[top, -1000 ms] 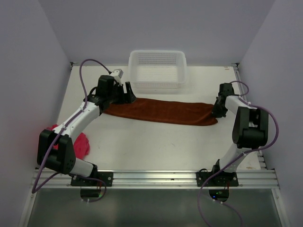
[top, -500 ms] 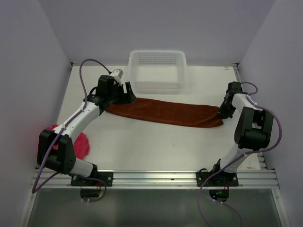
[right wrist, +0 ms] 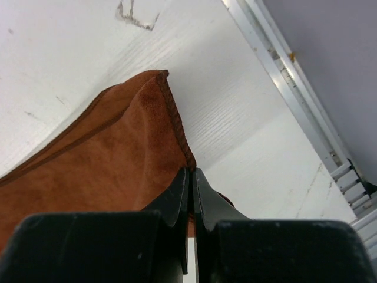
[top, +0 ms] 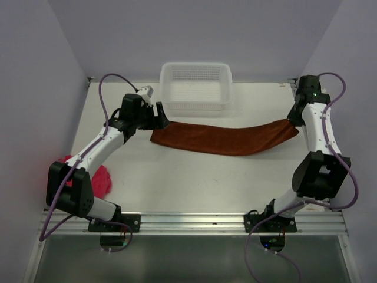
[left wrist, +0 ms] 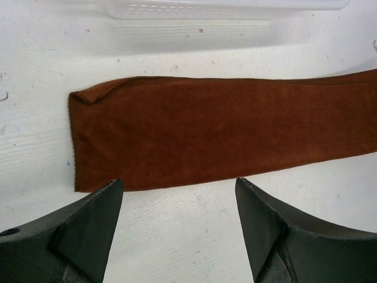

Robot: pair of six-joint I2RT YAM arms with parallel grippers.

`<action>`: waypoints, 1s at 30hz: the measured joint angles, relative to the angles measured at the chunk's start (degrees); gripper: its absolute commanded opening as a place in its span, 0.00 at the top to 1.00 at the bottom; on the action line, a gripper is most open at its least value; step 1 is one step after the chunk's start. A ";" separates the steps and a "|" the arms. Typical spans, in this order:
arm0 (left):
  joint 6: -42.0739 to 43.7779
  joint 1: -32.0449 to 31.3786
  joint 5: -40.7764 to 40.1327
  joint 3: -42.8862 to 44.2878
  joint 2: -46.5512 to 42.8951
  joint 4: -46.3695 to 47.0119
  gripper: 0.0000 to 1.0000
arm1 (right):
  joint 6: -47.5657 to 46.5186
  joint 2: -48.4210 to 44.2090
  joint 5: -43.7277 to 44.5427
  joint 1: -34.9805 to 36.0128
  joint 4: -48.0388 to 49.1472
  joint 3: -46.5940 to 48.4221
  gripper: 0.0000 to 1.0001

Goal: Roll the towels
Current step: Fold the towel

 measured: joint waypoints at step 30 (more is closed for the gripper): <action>-0.02 0.00 0.98 0.00 -0.50 0.04 0.18 | 8.96 22.93 -10.51 37.70 -6.64 34.23 1.00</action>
